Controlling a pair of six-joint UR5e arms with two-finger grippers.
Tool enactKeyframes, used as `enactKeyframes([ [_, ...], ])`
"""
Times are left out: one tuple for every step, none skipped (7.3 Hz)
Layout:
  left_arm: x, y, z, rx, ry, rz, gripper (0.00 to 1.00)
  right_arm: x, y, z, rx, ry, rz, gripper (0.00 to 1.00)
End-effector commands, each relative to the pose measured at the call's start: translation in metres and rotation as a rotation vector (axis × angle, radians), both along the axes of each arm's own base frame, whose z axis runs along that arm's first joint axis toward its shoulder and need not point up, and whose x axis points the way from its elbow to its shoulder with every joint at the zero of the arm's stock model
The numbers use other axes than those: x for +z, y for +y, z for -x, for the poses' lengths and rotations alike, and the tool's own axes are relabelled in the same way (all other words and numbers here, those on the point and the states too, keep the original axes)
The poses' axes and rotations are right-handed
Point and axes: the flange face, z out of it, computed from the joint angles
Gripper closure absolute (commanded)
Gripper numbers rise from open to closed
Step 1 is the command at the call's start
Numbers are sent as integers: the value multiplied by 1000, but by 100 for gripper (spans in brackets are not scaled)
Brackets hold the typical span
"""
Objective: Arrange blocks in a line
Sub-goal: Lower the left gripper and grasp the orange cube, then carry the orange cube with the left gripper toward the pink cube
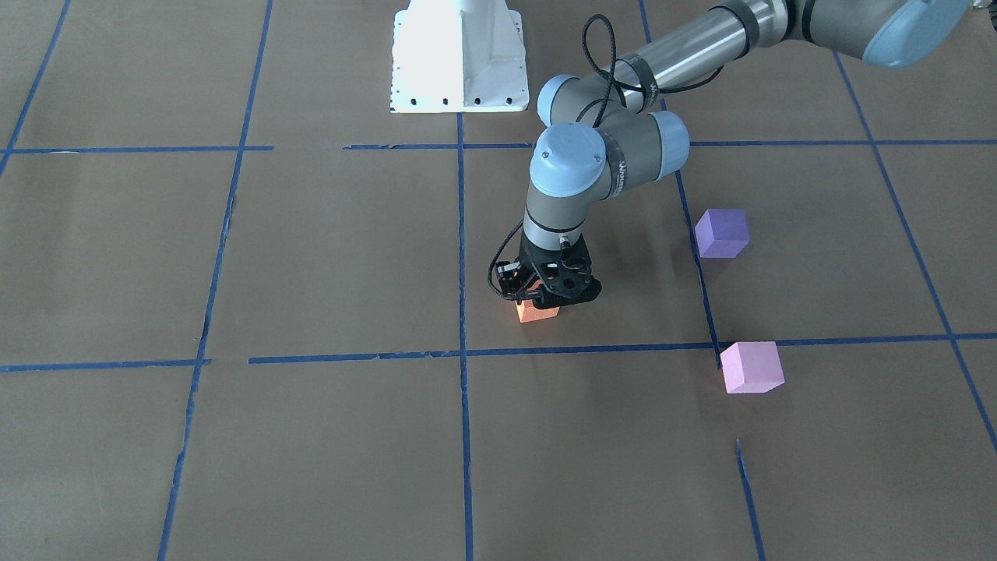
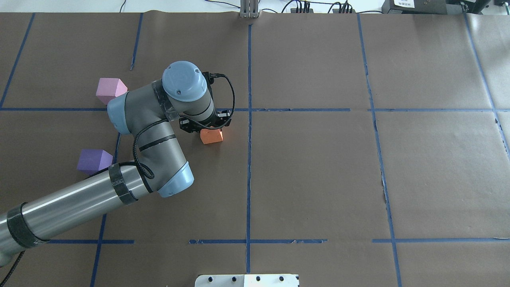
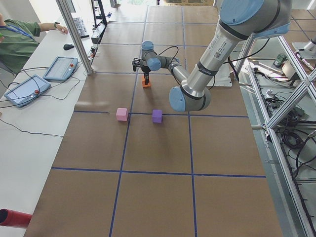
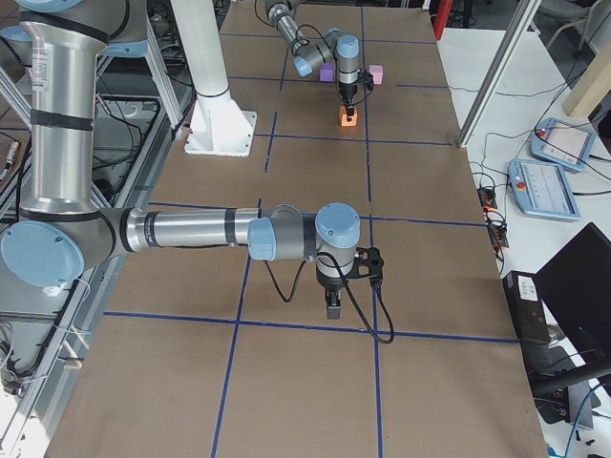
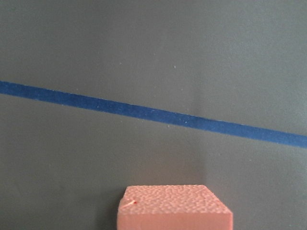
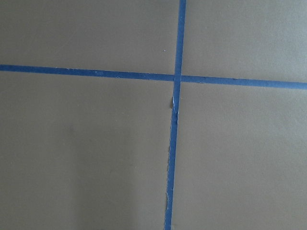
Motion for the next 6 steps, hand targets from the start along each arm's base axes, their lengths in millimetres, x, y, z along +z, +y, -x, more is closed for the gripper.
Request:
enactKeyframes([
  [26,-23,63,74,28,-14,92,0,0,0,0,0,0,0],
  [58,-36,116,99,12,-61,91,0,0,0,0,0,0,0],
  [90,-54,158,112,-24,-97,91,0,0,0,0,0,0,0],
  [118,-68,194,134,-61,-139,91,0,0,0,0,0,0,0],
  [153,-67,214,174,-85,-138,91,0,0,0,0,0,0,0],
  [174,-61,218,196,-97,-131,90,0,0,0,0,0,0,0],
])
